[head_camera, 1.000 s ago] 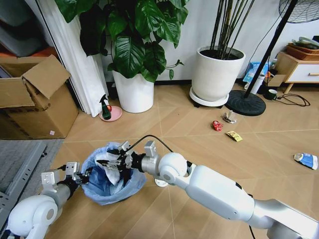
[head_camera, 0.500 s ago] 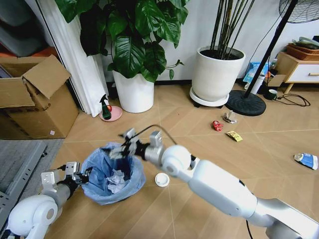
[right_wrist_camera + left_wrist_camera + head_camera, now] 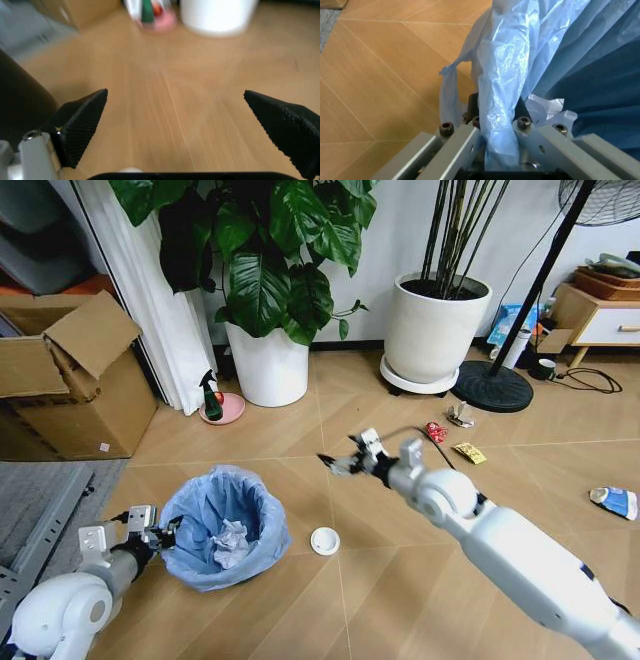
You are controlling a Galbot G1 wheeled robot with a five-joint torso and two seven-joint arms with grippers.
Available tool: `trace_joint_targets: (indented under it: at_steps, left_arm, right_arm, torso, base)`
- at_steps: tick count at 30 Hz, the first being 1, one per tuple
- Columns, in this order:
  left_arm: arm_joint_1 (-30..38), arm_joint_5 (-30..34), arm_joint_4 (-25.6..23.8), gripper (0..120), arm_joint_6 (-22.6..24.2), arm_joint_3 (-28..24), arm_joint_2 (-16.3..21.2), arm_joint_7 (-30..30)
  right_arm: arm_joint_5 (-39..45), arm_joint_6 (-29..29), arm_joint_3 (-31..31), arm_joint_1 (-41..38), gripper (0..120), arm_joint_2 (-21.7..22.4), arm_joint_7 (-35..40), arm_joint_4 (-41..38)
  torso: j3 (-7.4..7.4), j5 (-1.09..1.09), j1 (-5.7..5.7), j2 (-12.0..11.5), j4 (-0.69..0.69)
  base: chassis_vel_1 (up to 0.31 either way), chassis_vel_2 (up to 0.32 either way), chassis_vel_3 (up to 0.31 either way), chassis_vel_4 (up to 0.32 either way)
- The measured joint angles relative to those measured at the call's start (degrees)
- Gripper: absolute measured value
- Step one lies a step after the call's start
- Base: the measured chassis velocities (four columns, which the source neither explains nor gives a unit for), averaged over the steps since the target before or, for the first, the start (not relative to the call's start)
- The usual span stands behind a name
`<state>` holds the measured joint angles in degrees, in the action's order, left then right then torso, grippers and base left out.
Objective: Pick up the trash bin and place the garbage on the floor into it.
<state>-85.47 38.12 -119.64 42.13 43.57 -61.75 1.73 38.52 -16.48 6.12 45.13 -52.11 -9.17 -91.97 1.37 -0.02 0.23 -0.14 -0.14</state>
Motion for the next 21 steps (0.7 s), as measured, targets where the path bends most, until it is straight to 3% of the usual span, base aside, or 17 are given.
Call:
trace_joint_targets:
  at_steps: [10,21]
  left_arm:
    - [-0.33,-0.08,-0.59,0,0.00,-0.24,0.45,-0.01]
    - [-0.58,-0.02,-0.98,0,0.00,-0.54,0.59,-0.02]
  right_arm:
    - [-9.77,2.99,0.97,5.44,100,-6.97,-2.33,13.94]
    - [-16.62,6.82,2.69,2.39,100,-17.52,-4.04,28.29]
  torso:
    - [0.00,-0.04,0.00,0.01,0.01]
    - [0.00,-0.03,0.00,0.00,0.03]
  base:
    - [0.000,0.000,0.000,0.000]
    - [0.000,0.000,0.000,0.000]
